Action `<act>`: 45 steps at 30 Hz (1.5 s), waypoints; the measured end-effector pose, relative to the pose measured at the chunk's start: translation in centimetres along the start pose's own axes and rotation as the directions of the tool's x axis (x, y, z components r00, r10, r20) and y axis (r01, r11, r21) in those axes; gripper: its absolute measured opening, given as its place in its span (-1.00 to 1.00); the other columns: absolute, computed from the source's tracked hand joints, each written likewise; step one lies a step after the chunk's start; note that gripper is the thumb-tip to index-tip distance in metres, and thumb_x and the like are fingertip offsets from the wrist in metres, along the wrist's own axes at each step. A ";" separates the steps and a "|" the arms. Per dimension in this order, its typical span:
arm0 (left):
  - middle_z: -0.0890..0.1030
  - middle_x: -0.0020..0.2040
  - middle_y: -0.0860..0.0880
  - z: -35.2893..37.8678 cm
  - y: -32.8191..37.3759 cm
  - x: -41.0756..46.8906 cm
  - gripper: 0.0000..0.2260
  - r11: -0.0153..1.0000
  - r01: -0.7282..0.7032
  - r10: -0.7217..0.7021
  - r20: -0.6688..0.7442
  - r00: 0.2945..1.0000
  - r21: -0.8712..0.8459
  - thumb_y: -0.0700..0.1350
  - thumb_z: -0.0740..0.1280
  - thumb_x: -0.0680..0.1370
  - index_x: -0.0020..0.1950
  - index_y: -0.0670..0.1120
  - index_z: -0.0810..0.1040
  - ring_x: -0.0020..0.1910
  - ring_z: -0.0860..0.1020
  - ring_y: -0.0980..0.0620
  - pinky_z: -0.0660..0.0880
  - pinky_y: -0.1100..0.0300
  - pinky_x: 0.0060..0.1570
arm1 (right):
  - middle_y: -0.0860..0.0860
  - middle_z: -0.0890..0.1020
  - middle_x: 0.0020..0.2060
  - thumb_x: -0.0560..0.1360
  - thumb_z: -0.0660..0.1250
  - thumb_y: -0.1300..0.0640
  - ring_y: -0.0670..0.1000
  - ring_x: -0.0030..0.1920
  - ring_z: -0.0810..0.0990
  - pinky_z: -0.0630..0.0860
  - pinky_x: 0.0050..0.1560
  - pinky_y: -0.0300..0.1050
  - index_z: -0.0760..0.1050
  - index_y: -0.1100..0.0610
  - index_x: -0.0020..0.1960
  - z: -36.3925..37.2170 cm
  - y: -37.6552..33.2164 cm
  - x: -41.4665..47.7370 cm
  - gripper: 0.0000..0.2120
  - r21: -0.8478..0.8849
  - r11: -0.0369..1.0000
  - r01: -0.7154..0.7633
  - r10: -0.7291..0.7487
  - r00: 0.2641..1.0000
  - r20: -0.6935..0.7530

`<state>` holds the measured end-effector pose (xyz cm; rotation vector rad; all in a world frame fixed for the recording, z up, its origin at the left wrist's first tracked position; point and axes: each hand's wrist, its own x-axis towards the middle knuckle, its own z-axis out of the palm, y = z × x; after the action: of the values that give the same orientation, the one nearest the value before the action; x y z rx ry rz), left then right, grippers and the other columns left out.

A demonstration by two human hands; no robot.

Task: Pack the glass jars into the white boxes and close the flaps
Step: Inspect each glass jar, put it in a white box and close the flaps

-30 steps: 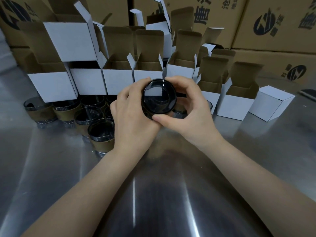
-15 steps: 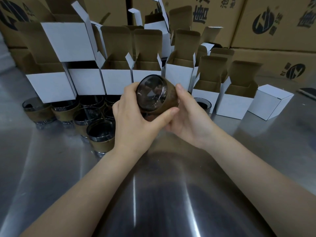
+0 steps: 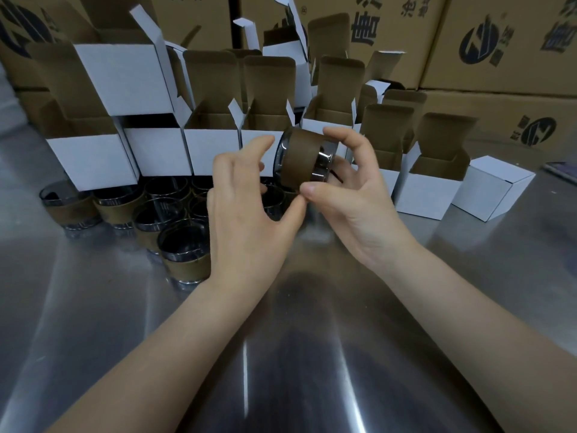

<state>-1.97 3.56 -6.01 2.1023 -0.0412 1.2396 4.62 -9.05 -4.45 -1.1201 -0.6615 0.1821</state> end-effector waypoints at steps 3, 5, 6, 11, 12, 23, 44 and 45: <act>0.36 0.13 0.00 0.2 -0.2 -0.3 -0.47 0.999 -0.037 0.038 0.020 0.999 -0.013 -0.18 0.45 0.46 0.39 -0.02 0.40 -0.03 0.54 0.01 0.43 0.42 0.05 | 0.20 0.47 0.28 0.34 0.40 0.44 0.21 0.24 0.56 0.51 0.25 0.22 0.40 -0.01 0.26 0.2 -0.1 -0.1 -0.40 -0.045 0.999 0.017 -0.017 1.000 0.012; 0.38 0.14 -0.01 0.3 -0.3 -0.4 -0.49 0.999 -0.014 0.015 0.032 0.999 -0.029 -0.24 0.47 0.46 0.38 -0.07 0.43 -0.01 0.56 0.05 0.40 0.49 0.07 | 0.17 0.47 0.28 0.39 0.40 0.36 0.20 0.25 0.55 0.51 0.23 0.26 0.41 0.03 0.25 0.4 -0.1 -0.2 -0.50 -0.035 0.999 0.006 -0.005 1.000 0.025; 0.40 0.15 0.00 0.4 -0.3 -0.4 -0.49 0.999 0.001 0.000 0.035 0.999 -0.042 -0.26 0.47 0.45 0.37 -0.07 0.44 0.00 0.56 0.08 0.40 0.49 0.09 | 0.17 0.48 0.28 0.43 0.39 0.31 0.20 0.25 0.56 0.52 0.22 0.26 0.43 0.06 0.25 0.4 -0.2 -0.3 -0.58 -0.001 1.000 -0.004 0.004 1.000 0.027; 0.50 0.22 0.02 0.3 -0.1 -0.3 -0.52 0.975 0.085 -0.067 0.091 0.994 -0.205 -0.32 0.39 0.46 0.29 0.03 0.39 0.10 0.61 0.08 0.50 0.33 0.15 | 0.14 0.51 0.29 0.51 0.34 0.29 0.10 0.26 0.56 0.54 0.20 0.24 0.45 0.11 0.21 0.3 -0.6 -0.2 -0.70 0.062 0.998 0.031 -0.027 0.998 -0.060; 0.52 0.20 0.07 0.3 0.1 -0.4 -0.56 0.958 0.114 -0.089 0.104 0.991 -0.264 -0.30 0.36 0.47 0.26 0.04 0.38 0.12 0.61 0.09 0.51 0.29 0.15 | 0.12 0.50 0.30 0.47 0.37 0.30 0.08 0.28 0.55 0.52 0.23 0.23 0.44 0.08 0.24 0.3 -0.6 -0.2 -0.63 0.051 0.998 0.033 -0.029 0.996 -0.083; 0.59 0.04 -0.03 0.1 0.8 0.4 -0.69 0.508 0.420 -0.379 0.243 0.893 -0.752 -0.04 0.40 0.51 0.04 -0.13 0.31 0.09 0.64 0.01 0.57 0.08 0.12 | -0.01 0.46 0.34 0.40 0.46 0.33 -0.01 0.36 0.46 0.53 0.25 -0.05 0.35 0.04 0.45 0.1 0.3 -0.4 -0.33 -0.460 0.866 0.196 -0.188 0.980 0.064; 0.54 0.27 -0.31 -0.4 0.6 1.1 -0.35 -0.069 0.636 -0.395 0.606 0.690 -0.769 -0.30 0.25 0.38 0.49 -0.22 0.28 0.25 0.55 -0.26 0.42 -0.14 0.33 | -0.10 0.52 0.24 0.39 0.37 -0.17 -0.14 0.26 0.51 0.51 0.23 -0.16 0.36 -0.08 0.38 0.0 0.1 -0.2 -0.41 -0.478 0.874 0.088 -0.062 0.996 0.069; 0.51 0.31 -0.32 -0.5 0.5 1.2 -0.34 -0.098 0.632 -0.389 0.614 0.687 -0.769 -0.29 0.23 0.37 0.49 -0.22 0.28 0.27 0.54 -0.27 0.41 -0.13 0.34 | -0.09 0.52 0.24 0.40 0.40 -0.12 -0.12 0.26 0.51 0.52 0.24 -0.11 0.38 -0.05 0.38 0.0 0.1 -0.2 -0.42 -0.486 0.868 0.100 -0.072 0.995 0.075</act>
<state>-1.88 3.83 -4.71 0.7639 -0.0719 0.2002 4.47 -9.05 -4.65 -1.5745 -0.8319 -0.0388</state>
